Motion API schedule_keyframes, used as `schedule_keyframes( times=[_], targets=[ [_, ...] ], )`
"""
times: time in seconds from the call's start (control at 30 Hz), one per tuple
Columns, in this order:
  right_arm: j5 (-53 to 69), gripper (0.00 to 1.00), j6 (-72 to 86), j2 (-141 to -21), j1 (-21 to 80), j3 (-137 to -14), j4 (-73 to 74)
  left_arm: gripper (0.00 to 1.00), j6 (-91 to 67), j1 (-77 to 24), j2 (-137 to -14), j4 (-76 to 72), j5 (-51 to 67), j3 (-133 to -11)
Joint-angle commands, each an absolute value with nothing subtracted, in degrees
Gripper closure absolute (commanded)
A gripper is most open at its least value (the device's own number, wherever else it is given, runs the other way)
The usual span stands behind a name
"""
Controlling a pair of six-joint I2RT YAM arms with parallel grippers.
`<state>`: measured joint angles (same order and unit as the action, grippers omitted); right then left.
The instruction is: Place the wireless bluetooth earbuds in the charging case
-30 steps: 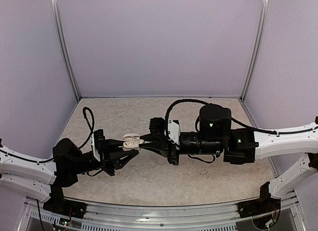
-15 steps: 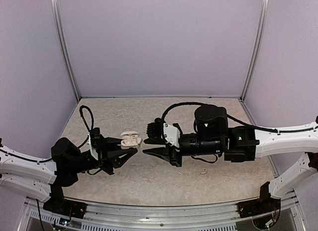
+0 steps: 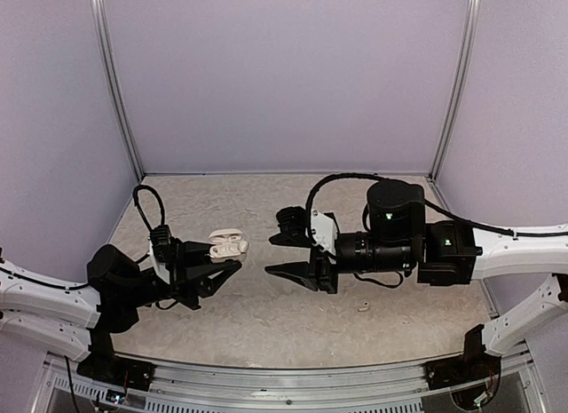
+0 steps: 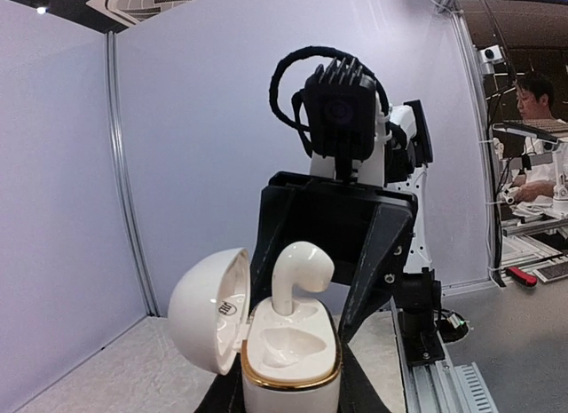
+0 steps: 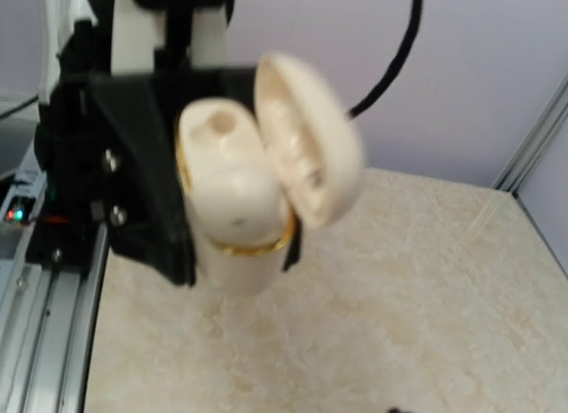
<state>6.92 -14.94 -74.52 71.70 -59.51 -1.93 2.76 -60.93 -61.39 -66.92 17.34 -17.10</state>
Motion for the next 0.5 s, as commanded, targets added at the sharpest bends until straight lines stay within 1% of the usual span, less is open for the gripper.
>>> schedule_keyframes(
  times=[0.0,0.23,0.4,0.47],
  targets=[
    [8.2,0.48,-12.7,-71.5,70.8,-59.8,-1.8,0.93,1.7,-60.3,-60.6,-68.1,20.4,-18.1],
    [11.1,0.24,-12.2,-71.3,70.1,-62.3,-0.4,0.93,0.7,-60.2,-61.1,-67.3,23.9,-18.7],
    [12.4,0.13,-11.7,-72.4,70.1,-63.9,-0.4,0.93,0.7,-60.3,-61.9,-66.3,24.3,-19.3],
    [12.7,0.1,-11.3,-73.0,70.1,-64.6,-0.5,0.93,0.8,-60.4,-62.1,-66.2,24.3,-19.4]
  ],
)
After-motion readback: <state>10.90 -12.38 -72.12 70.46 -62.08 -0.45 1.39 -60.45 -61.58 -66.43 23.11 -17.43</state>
